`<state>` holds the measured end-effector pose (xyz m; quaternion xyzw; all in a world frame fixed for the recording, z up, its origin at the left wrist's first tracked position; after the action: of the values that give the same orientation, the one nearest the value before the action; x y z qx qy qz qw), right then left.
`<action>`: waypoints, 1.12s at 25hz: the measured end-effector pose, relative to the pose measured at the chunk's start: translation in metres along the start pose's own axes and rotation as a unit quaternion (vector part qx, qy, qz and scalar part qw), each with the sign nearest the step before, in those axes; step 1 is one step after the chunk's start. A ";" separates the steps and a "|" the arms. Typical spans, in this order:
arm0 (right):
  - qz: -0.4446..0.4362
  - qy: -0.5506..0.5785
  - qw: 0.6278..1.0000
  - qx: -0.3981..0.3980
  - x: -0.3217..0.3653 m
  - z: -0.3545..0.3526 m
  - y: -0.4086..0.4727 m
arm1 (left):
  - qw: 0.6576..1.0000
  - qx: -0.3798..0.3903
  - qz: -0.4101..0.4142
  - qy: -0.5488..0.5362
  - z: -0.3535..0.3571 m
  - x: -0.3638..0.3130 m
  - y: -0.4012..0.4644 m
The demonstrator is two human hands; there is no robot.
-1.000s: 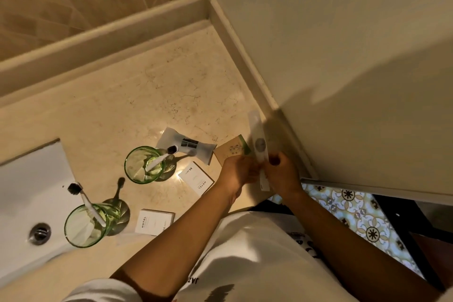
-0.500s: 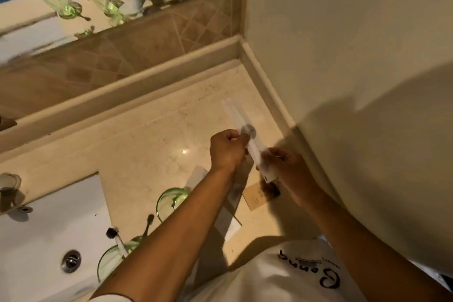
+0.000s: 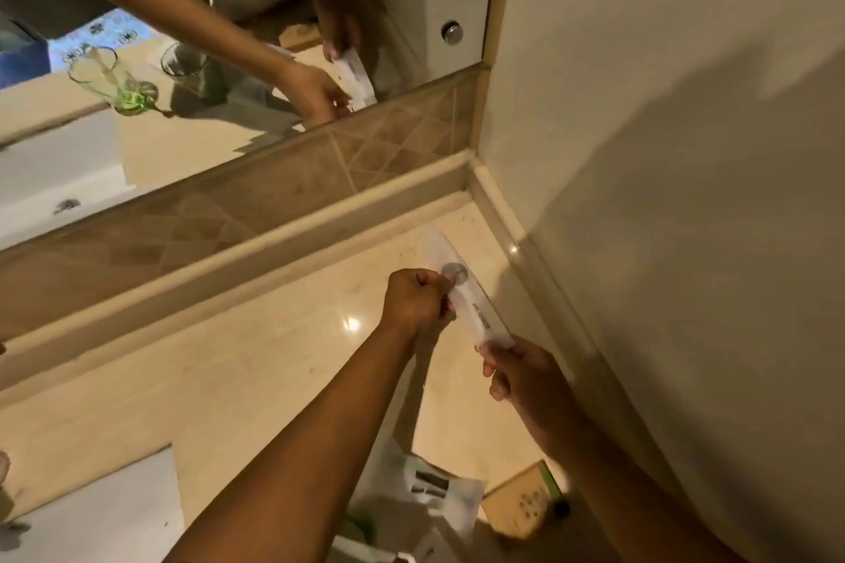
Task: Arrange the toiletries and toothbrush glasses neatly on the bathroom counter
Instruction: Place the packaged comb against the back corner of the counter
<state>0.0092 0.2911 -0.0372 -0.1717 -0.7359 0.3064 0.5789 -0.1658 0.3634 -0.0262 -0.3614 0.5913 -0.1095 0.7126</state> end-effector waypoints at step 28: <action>-0.155 -0.558 0.791 -0.197 0.017 0.024 0.052 | 0.691 0.130 0.364 0.611 0.015 -0.005 0.064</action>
<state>-0.0240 0.3345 -0.0617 0.0355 -0.9922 0.1034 0.0606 -0.1704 0.4176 -0.0631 0.1250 0.9612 -0.1142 0.2177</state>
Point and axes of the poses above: each hand's wrist, its own y-axis towards the middle knuckle, its own z-axis out of the palm, x = y × z, the point moved 5 cm from there along y, towards the middle knuckle, and after that the axes turned 14 degrees about -y, right-handed, at the moved point
